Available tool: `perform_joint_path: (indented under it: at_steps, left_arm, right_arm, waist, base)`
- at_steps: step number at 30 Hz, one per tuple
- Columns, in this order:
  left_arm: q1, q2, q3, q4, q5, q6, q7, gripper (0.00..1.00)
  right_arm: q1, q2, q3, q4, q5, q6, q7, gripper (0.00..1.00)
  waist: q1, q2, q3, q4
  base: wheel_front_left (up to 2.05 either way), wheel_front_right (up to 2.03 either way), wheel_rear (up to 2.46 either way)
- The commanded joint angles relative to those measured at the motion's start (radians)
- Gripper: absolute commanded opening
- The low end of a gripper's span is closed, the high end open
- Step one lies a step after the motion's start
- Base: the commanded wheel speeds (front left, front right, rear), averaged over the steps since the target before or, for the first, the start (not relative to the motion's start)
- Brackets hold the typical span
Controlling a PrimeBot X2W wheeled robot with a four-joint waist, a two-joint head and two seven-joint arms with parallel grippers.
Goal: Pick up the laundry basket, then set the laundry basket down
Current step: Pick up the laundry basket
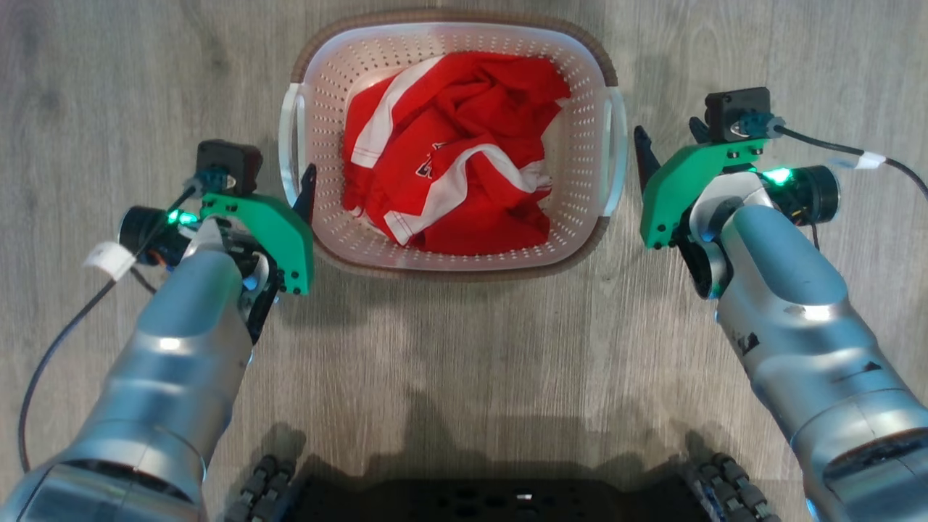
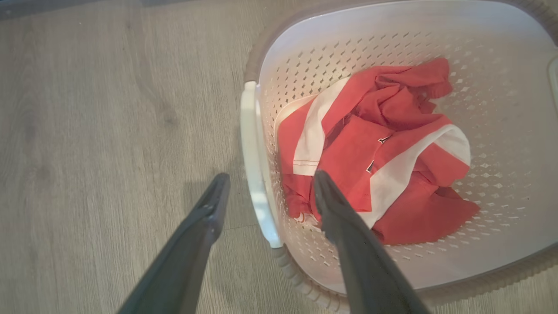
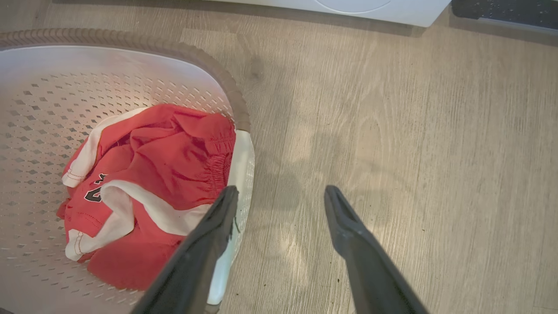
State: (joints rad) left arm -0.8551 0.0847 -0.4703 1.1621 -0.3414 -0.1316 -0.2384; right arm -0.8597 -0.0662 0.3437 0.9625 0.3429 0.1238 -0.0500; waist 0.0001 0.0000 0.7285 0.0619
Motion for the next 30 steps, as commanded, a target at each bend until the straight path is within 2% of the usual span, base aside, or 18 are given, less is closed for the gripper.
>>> perform_joint_path:
  at_steps: [1,15,30]
  left_arm:
    - [-0.008,0.041,-0.003,0.004,-0.026,0.001,0.003,1.0]
    - [-0.077,0.094,-0.17,0.037,-0.173,0.001,0.031,1.0]
    - [-0.135,0.121,-0.285,0.045,-0.291,0.001,0.084,1.0]
  right_arm:
    - [0.009,0.016,0.033,-0.004,0.019,0.007,-0.006,1.0]
    - [-0.016,0.016,0.193,0.025,0.192,0.007,0.001,1.0]
    - [-0.07,0.016,0.306,0.076,0.327,0.007,-0.02,1.0]
  waist:
    - [-0.0001,0.0,0.012,-0.002]
    - [-0.0001,0.0,0.068,-0.017]
    - [-0.0001,0.0,0.111,-0.012]
  base:
    - [0.0,0.0,0.0]
    - [0.0,0.0,0.0]
    - [0.0,0.0,0.0]
